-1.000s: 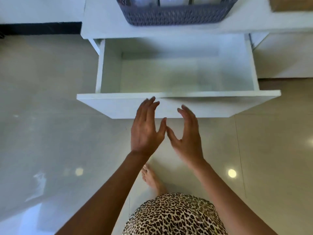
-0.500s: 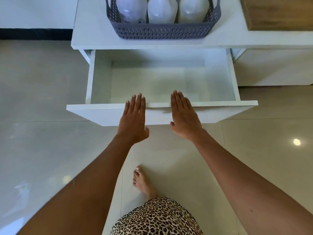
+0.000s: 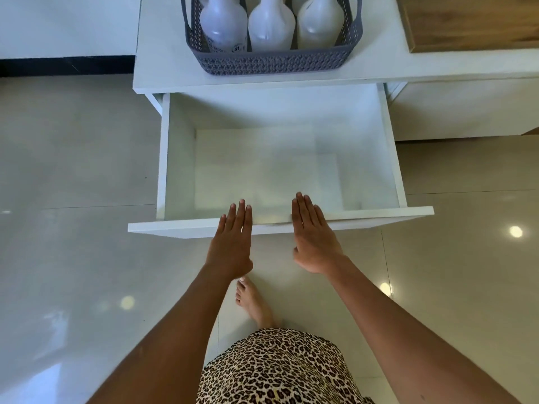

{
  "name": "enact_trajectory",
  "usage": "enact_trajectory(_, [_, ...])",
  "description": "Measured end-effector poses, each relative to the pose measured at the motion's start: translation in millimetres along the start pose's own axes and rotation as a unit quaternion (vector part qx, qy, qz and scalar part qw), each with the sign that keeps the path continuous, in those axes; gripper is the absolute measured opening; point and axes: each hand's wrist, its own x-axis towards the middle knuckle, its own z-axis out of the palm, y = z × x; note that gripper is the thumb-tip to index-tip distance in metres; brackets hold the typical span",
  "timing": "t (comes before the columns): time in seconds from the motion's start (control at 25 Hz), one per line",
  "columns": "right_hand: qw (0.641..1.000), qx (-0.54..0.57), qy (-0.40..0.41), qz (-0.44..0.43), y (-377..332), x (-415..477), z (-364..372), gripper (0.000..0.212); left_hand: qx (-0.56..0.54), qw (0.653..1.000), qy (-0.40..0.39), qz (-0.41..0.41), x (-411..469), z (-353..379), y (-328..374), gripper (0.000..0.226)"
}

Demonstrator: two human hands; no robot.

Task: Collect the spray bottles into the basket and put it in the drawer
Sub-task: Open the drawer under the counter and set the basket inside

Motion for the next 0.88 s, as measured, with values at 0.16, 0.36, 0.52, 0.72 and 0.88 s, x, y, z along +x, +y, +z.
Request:
enact_trajectory(0.16, [0.999,0.017,-0.027,0.004,-6,-29,15,0.083,-0.005,1.000,-0.030,-0.004,-27,16,8,0.099])
enact_trajectory(0.36, [0.998,0.026,-0.052,0.011,-10,-46,22,0.083,-0.019,0.998,-0.051,-0.020,-41,24,16,0.100])
enact_trajectory(0.52, [0.998,0.029,-0.061,0.009,-10,-45,18,0.084,-0.027,0.997,-0.064,-0.028,-40,20,17,0.097])
enact_trajectory(0.72, [0.994,0.041,-0.102,-0.002,-6,-43,5,0.083,-0.065,0.995,-0.077,-0.026,-37,13,15,0.086])
enact_trajectory(0.88, [0.991,0.077,-0.107,-0.004,0,-30,-24,0.083,-0.160,0.985,-0.025,-0.060,-35,1,11,0.087])
